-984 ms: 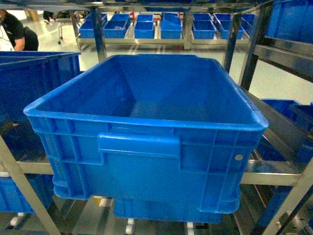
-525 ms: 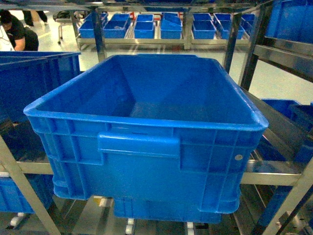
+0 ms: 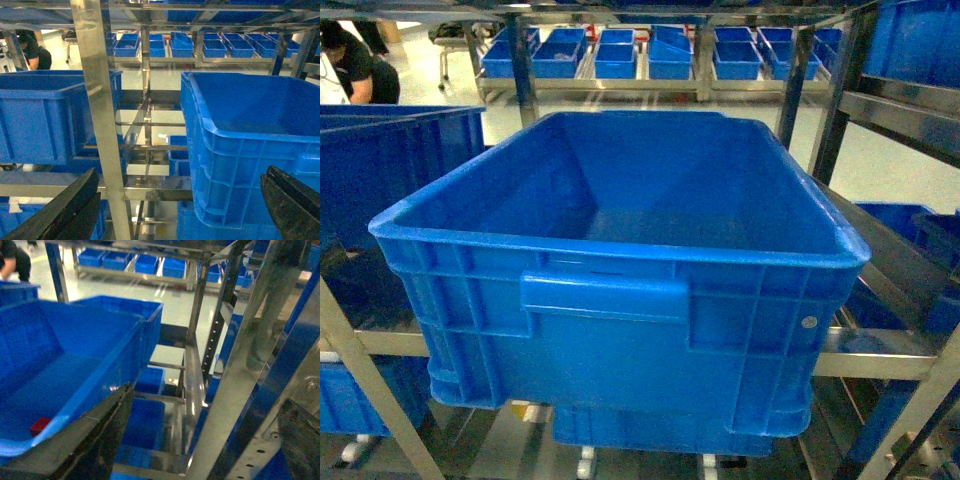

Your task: Pick red block from blue box to shelf

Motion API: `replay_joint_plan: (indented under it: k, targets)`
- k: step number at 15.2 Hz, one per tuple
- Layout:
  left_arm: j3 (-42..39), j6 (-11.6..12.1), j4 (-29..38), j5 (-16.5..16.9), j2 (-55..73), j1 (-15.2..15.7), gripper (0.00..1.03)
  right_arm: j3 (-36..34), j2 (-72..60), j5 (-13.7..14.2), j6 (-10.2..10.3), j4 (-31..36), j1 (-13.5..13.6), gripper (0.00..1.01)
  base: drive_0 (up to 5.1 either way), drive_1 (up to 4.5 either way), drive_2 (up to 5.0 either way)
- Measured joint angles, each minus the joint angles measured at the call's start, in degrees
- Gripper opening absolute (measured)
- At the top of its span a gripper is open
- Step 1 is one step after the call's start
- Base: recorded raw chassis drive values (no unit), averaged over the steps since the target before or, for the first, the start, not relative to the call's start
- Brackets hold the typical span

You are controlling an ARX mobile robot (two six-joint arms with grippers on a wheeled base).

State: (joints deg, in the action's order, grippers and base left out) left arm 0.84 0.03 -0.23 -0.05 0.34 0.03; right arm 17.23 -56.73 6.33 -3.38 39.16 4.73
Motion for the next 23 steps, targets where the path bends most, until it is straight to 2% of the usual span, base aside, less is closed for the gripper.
replay_joint_plan:
  k: [2, 3, 4, 7, 23]
  targets:
    - [0.0, 0.0, 0.02, -0.02, 0.0, 0.0, 0.98, -4.48, 3.87, -3.5, 1.95, 0.44, -1.68, 0.61, 0.0, 0.0, 0.0]
    - [-0.02, 0.0, 0.02, 0.02, 0.0, 0.0, 0.98, -5.88, 5.38, -5.92, 2.19, 0.26, -4.46, 0.6, 0.0, 0.0, 0.0]
    - [0.0, 0.0, -0.04, -0.02, 0.0, 0.0, 0.98, -5.9, 5.46, -5.79, 2.43, 0.39, -5.2, 0.7, 0.0, 0.0, 0.0]
    - [-0.02, 0.0, 0.0, -0.02, 0.0, 0.0, 0.98, -5.9, 5.46, -6.27, 2.58, 0.37, -4.74, 1.0, 0.0, 0.0, 0.0]
    - [0.0, 0.0, 0.0, 0.0, 0.0, 0.0, 0.98, -5.9, 5.46, -6.27, 2.73, 0.37, -4.74, 0.98, 0.0, 0.0, 0.0]
